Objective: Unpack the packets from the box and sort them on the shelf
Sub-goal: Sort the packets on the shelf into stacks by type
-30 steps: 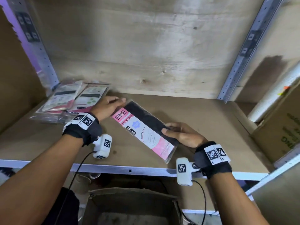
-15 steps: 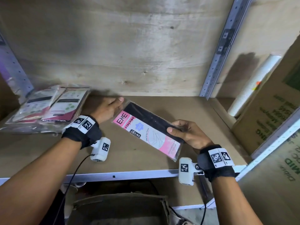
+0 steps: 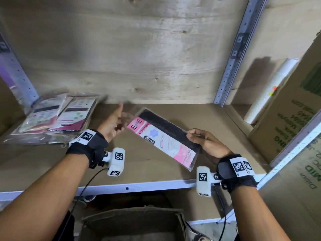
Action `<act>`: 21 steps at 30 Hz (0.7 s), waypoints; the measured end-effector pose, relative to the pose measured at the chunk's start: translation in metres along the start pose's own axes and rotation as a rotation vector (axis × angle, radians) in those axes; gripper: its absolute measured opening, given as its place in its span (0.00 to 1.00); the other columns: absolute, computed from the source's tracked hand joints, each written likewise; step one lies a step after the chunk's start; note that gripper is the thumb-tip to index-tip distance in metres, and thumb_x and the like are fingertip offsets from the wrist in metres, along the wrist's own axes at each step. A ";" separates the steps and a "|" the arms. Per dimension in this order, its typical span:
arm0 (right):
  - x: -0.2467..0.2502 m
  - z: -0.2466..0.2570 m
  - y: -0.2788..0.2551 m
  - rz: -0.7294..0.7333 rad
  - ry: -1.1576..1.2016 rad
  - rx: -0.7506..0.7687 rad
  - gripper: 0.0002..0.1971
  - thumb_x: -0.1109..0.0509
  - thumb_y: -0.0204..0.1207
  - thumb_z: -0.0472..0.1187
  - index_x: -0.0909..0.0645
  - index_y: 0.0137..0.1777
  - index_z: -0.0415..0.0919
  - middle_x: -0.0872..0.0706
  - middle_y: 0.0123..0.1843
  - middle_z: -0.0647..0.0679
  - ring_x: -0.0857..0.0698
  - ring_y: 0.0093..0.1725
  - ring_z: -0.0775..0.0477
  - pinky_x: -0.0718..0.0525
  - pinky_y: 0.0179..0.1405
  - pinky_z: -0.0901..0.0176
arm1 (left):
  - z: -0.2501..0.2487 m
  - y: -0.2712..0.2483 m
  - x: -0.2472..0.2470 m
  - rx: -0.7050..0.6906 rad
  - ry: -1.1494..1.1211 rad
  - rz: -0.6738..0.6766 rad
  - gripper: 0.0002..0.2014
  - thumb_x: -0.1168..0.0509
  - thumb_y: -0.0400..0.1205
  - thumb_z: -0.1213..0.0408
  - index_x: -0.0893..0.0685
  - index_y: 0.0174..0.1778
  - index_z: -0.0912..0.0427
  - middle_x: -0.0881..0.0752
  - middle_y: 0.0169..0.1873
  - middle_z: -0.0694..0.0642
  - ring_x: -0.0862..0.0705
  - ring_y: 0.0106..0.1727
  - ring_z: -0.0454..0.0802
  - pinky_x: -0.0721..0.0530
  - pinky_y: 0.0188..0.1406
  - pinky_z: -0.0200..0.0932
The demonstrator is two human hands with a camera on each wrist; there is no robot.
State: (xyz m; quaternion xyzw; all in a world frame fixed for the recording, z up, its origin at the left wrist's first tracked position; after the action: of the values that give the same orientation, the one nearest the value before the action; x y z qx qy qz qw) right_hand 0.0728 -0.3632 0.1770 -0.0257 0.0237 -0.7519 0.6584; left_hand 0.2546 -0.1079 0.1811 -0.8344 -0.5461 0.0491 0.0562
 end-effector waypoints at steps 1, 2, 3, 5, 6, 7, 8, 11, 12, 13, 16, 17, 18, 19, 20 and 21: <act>0.002 0.001 0.000 -0.028 0.066 0.007 0.08 0.37 0.85 0.33 0.17 0.56 0.32 0.11 0.45 0.40 0.13 0.41 0.45 0.16 0.38 0.62 | 0.000 -0.001 0.004 0.008 -0.060 -0.014 0.32 0.48 0.81 0.31 0.10 0.39 0.54 0.16 0.25 0.50 0.23 0.22 0.41 0.27 0.24 0.34; 0.005 0.001 0.001 -0.063 0.125 0.010 0.07 0.38 0.85 0.32 0.17 0.55 0.35 0.10 0.43 0.42 0.13 0.39 0.47 0.15 0.36 0.62 | 0.000 -0.003 0.005 0.014 -0.091 -0.003 0.34 0.48 0.81 0.30 0.10 0.44 0.56 0.14 0.27 0.53 0.20 0.24 0.43 0.23 0.25 0.34; 0.008 0.001 0.002 -0.099 0.181 0.011 0.07 0.38 0.85 0.32 0.18 0.54 0.36 0.11 0.43 0.43 0.13 0.39 0.47 0.15 0.35 0.61 | 0.000 -0.005 0.004 0.017 -0.093 0.028 0.35 0.48 0.80 0.29 0.09 0.48 0.58 0.12 0.29 0.55 0.16 0.26 0.46 0.19 0.26 0.35; 0.011 0.001 0.004 -0.159 0.265 0.023 0.06 0.39 0.85 0.31 0.21 0.53 0.36 0.13 0.43 0.41 0.14 0.39 0.45 0.13 0.33 0.59 | 0.005 -0.014 -0.009 0.048 -0.033 0.114 0.35 0.41 0.77 0.30 0.10 0.55 0.60 0.08 0.38 0.61 0.09 0.36 0.53 0.12 0.32 0.38; 0.010 0.001 0.005 -0.175 0.291 0.031 0.05 0.39 0.85 0.30 0.22 0.52 0.35 0.13 0.43 0.40 0.14 0.38 0.44 0.13 0.33 0.57 | 0.009 -0.020 -0.019 0.078 0.008 0.159 0.34 0.36 0.75 0.32 0.11 0.59 0.61 0.08 0.43 0.63 0.08 0.41 0.57 0.10 0.36 0.41; 0.007 0.000 0.006 -0.182 0.315 0.031 0.04 0.38 0.85 0.30 0.23 0.51 0.35 0.14 0.43 0.38 0.13 0.37 0.43 0.12 0.32 0.56 | 0.014 -0.026 -0.031 0.112 0.042 0.202 0.33 0.31 0.72 0.36 0.13 0.61 0.61 0.08 0.46 0.65 0.08 0.45 0.61 0.09 0.39 0.43; 0.003 0.000 0.007 -0.182 0.333 0.027 0.03 0.38 0.84 0.29 0.24 0.51 0.34 0.13 0.43 0.38 0.12 0.35 0.42 0.10 0.32 0.55 | 0.018 -0.033 -0.043 0.143 0.065 0.239 0.33 0.28 0.71 0.40 0.15 0.63 0.62 0.08 0.48 0.67 0.08 0.48 0.64 0.08 0.42 0.45; -0.012 -0.006 0.011 -0.167 0.369 -0.006 0.03 0.35 0.82 0.28 0.25 0.52 0.33 0.14 0.46 0.34 0.10 0.33 0.41 0.09 0.30 0.56 | 0.023 -0.047 -0.072 0.177 0.071 0.324 0.25 0.25 0.76 0.51 0.17 0.63 0.63 0.09 0.49 0.68 0.09 0.49 0.67 0.08 0.48 0.49; -0.016 -0.007 0.012 -0.160 0.371 -0.014 0.04 0.35 0.82 0.27 0.26 0.53 0.33 0.15 0.48 0.33 0.10 0.34 0.40 0.09 0.30 0.56 | 0.023 -0.051 -0.080 0.176 0.070 0.348 0.22 0.25 0.77 0.55 0.17 0.62 0.63 0.09 0.48 0.67 0.08 0.49 0.66 0.08 0.48 0.48; -0.020 -0.009 0.013 -0.154 0.368 -0.021 0.05 0.34 0.82 0.27 0.25 0.54 0.33 0.16 0.50 0.32 0.09 0.34 0.40 0.08 0.30 0.55 | 0.024 -0.054 -0.086 0.169 0.078 0.371 0.20 0.25 0.78 0.59 0.16 0.62 0.64 0.09 0.47 0.66 0.08 0.47 0.64 0.08 0.47 0.47; -0.026 -0.015 0.015 -0.167 0.347 -0.050 0.08 0.33 0.81 0.27 0.25 0.58 0.32 0.16 0.50 0.34 0.09 0.36 0.41 0.08 0.30 0.54 | 0.027 -0.055 -0.093 0.148 0.113 0.370 0.17 0.26 0.79 0.68 0.16 0.63 0.68 0.09 0.51 0.67 0.08 0.44 0.56 0.09 0.42 0.42; -0.026 -0.017 0.015 -0.173 0.320 -0.069 0.08 0.32 0.81 0.27 0.24 0.58 0.30 0.16 0.50 0.34 0.10 0.37 0.40 0.08 0.30 0.54 | 0.028 -0.053 -0.092 0.140 0.120 0.351 0.17 0.26 0.78 0.69 0.17 0.63 0.69 0.09 0.52 0.66 0.08 0.43 0.55 0.09 0.41 0.42; -0.026 -0.020 0.015 -0.174 0.275 -0.097 0.09 0.31 0.80 0.27 0.23 0.59 0.28 0.15 0.51 0.34 0.10 0.40 0.39 0.08 0.32 0.54 | 0.028 -0.051 -0.090 0.133 0.130 0.329 0.18 0.26 0.78 0.71 0.16 0.63 0.70 0.09 0.52 0.66 0.08 0.43 0.55 0.09 0.40 0.42; -0.025 -0.022 0.015 -0.164 0.214 -0.126 0.11 0.31 0.80 0.26 0.22 0.61 0.26 0.14 0.53 0.33 0.10 0.43 0.38 0.08 0.34 0.55 | 0.028 -0.049 -0.088 0.127 0.148 0.302 0.18 0.25 0.77 0.72 0.16 0.62 0.71 0.09 0.50 0.65 0.08 0.42 0.55 0.08 0.40 0.42; -0.024 -0.023 0.015 -0.149 0.146 -0.150 0.14 0.31 0.79 0.26 0.22 0.64 0.26 0.13 0.54 0.34 0.10 0.44 0.38 0.08 0.36 0.57 | 0.029 -0.047 -0.085 0.121 0.171 0.277 0.18 0.24 0.76 0.72 0.16 0.61 0.72 0.08 0.47 0.64 0.07 0.41 0.54 0.08 0.39 0.43; -0.023 -0.023 0.016 -0.132 0.062 -0.162 0.15 0.31 0.79 0.25 0.21 0.65 0.27 0.12 0.53 0.35 0.11 0.42 0.41 0.08 0.36 0.60 | 0.029 -0.046 -0.084 0.115 0.194 0.255 0.19 0.23 0.74 0.73 0.16 0.60 0.73 0.08 0.44 0.63 0.07 0.39 0.54 0.08 0.38 0.43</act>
State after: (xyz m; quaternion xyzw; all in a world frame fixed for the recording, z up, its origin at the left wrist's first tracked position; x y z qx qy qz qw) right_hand 0.0896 -0.3420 0.1526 -0.0569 0.1031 -0.7898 0.6020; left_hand 0.1752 -0.1654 0.1611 -0.8931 -0.4243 0.0062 0.1494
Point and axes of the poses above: each hand's wrist, its own y-axis towards the middle knuckle, its own x-axis out of the back of the hand, z = x × y, the point moved 8 cm from there along y, towards the middle knuckle
